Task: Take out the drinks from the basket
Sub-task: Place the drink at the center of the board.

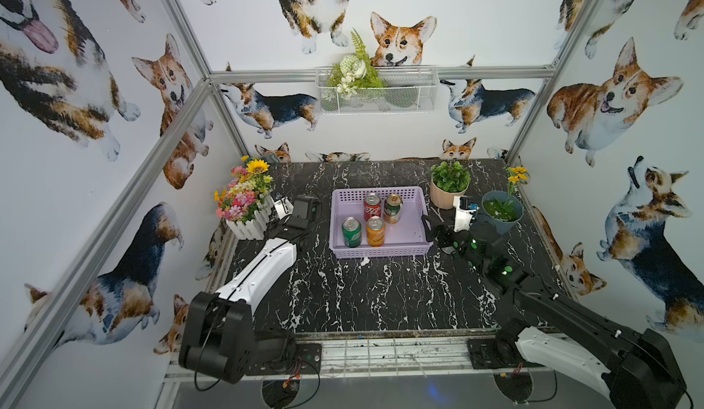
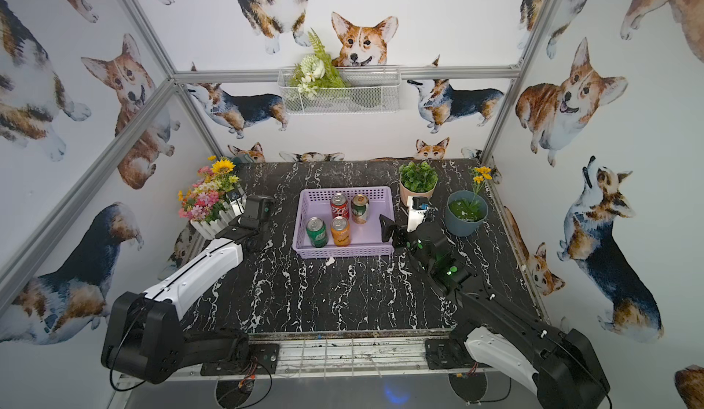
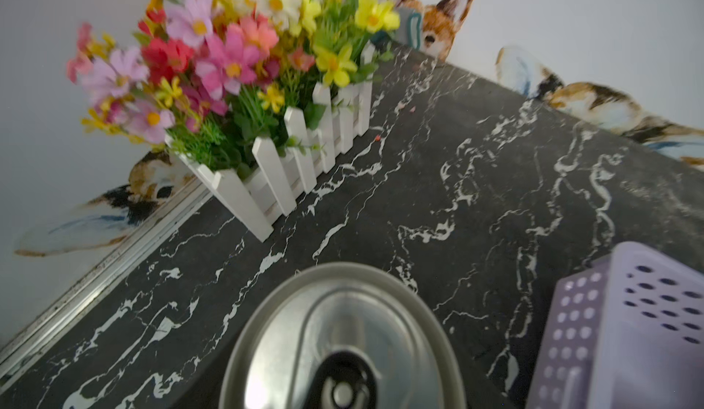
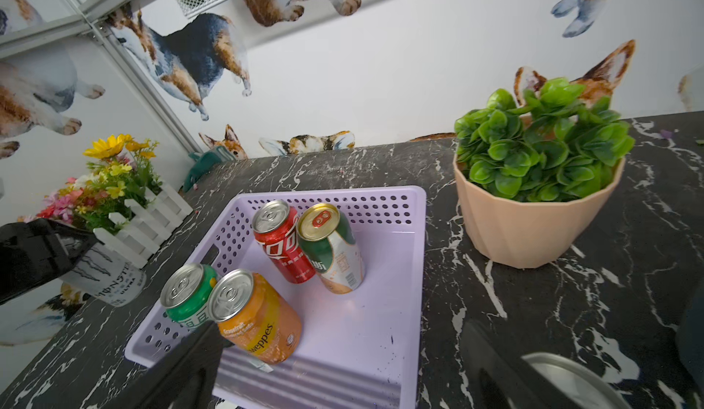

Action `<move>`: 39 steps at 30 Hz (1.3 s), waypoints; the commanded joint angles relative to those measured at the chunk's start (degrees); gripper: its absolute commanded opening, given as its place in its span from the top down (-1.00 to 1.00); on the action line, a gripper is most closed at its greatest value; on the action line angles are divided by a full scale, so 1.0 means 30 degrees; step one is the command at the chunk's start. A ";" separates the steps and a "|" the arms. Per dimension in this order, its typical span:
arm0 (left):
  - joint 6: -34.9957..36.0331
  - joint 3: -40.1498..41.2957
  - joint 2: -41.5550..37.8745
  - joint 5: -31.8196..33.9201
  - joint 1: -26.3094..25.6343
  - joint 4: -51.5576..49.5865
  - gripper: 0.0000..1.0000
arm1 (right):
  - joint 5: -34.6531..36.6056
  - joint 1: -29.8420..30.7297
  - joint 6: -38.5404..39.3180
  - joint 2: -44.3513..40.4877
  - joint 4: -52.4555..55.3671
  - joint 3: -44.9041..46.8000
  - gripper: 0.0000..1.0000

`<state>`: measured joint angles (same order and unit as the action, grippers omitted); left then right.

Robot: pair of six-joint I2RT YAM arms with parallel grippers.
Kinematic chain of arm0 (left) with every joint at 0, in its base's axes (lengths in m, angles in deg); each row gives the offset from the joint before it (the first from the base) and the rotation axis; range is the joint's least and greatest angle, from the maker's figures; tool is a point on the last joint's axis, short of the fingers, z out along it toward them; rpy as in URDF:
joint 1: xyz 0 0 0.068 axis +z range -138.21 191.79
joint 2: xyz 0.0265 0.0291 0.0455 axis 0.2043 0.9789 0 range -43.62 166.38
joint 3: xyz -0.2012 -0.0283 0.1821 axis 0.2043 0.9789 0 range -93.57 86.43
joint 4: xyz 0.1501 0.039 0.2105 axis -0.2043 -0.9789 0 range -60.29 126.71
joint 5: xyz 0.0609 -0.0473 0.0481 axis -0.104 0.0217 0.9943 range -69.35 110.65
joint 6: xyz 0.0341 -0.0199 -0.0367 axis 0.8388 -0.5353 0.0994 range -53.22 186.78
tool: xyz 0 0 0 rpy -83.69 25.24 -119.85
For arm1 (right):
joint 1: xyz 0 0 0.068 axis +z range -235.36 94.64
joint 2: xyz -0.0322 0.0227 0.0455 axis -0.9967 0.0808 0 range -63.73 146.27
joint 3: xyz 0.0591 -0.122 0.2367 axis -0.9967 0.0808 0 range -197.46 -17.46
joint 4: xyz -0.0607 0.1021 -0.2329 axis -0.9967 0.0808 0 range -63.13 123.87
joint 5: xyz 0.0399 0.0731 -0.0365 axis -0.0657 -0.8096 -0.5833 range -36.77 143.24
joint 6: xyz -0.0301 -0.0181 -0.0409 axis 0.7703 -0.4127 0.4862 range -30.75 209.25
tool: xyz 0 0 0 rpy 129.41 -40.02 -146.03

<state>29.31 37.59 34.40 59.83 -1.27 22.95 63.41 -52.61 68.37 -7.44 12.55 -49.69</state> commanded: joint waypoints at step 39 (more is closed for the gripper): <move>-0.1974 0.2830 -0.5761 -0.3643 0.0578 0.3495 -1.00 | 0.1723 0.4805 -0.0129 0.9763 0.2754 -0.7148 -1.00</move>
<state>24.54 46.28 20.37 50.01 0.76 35.89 68.41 -38.99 67.36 19.88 20.13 -69.23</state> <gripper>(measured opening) 0.999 0.996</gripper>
